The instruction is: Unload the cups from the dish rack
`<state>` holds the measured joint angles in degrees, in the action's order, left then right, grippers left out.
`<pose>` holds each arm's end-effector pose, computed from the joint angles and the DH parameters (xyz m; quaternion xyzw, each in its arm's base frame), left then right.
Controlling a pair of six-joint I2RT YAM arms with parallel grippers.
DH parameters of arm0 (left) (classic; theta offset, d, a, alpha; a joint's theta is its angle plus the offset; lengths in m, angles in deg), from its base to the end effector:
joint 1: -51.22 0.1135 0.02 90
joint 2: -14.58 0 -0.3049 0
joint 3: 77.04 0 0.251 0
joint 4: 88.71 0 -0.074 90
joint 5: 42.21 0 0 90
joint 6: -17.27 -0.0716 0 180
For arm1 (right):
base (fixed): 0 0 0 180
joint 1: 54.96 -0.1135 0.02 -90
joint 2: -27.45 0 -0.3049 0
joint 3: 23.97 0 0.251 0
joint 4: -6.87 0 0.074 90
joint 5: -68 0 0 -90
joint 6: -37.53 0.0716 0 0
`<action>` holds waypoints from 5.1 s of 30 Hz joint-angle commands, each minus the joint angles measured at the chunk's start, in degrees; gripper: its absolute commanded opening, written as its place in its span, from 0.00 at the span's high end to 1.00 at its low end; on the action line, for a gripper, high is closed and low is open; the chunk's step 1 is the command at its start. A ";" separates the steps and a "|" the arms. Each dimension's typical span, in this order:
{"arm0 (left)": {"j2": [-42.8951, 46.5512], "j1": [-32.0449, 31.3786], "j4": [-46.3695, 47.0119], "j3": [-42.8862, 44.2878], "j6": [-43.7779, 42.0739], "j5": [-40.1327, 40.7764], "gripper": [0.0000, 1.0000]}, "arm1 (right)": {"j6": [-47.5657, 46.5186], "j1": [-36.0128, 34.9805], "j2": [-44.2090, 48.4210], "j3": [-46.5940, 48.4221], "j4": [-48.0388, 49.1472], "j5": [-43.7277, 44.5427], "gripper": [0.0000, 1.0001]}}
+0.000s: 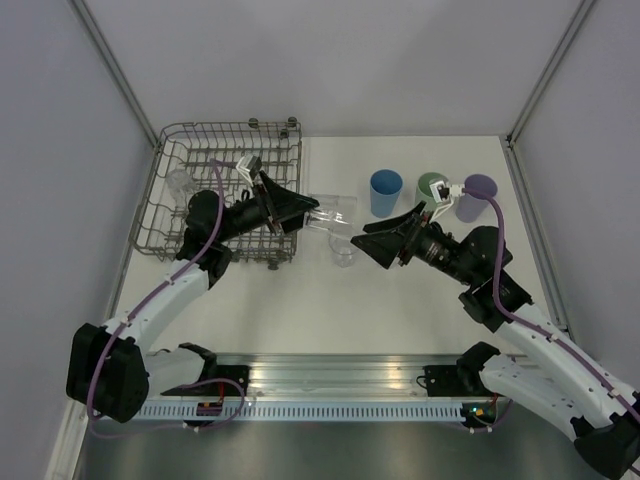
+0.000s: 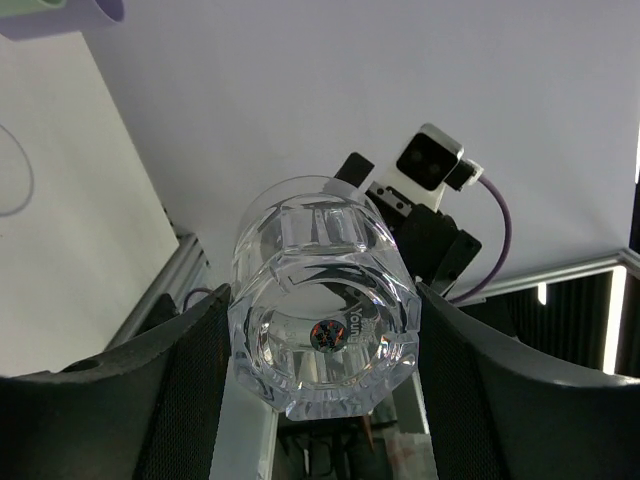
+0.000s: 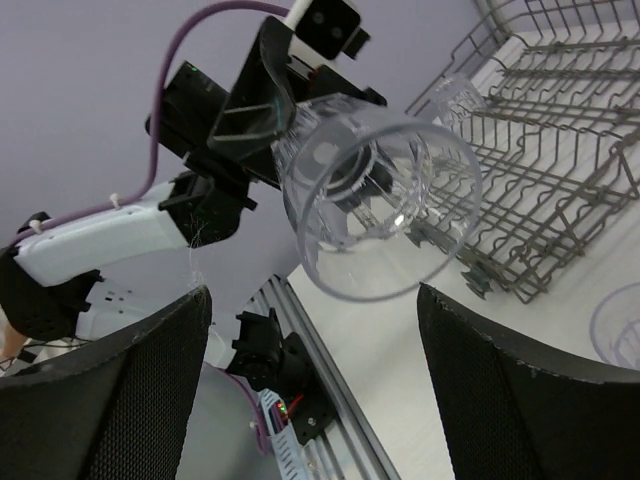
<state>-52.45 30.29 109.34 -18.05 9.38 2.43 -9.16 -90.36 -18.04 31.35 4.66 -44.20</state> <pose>0.2358 -0.1447 0.3807 -0.0475 0.6608 -0.7076 0.2458 0.1413 0.1336 0.3924 -0.1000 0.6547 0.5663 0.4906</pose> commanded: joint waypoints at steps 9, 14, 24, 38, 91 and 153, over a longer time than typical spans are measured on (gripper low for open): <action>1.72 -6.40 14.70 -5.00 8.51 1.07 0.98 | 5.03 -0.02 -2.40 0.08 13.08 -9.44 0.37; 0.49 -6.76 17.42 -5.61 9.56 0.19 0.98 | 3.72 -0.02 -2.06 -0.19 12.03 -8.74 0.63; -1.27 -6.76 16.56 -4.21 7.99 -0.51 0.88 | -1.38 -0.02 -0.56 2.00 3.61 -7.43 0.99; 9.00 -6.67 -38.25 8.09 -28.57 22.03 0.00 | -22.91 0.07 1.38 16.58 -34.88 17.78 1.00; 33.80 -6.67 -72.13 4.67 -61.71 58.99 0.00 | -37.69 13.34 -45.03 24.77 -53.54 32.30 0.97; -12.33 12.13 -71.96 33.31 -38.42 77.88 0.00 | -26.70 13.34 -2.58 11.24 -30.43 -0.99 0.02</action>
<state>-62.39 39.69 33.69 11.94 -30.66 80.46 -38.79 -77.18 -20.97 43.51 -32.83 -36.39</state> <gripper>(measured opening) 0.994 0.979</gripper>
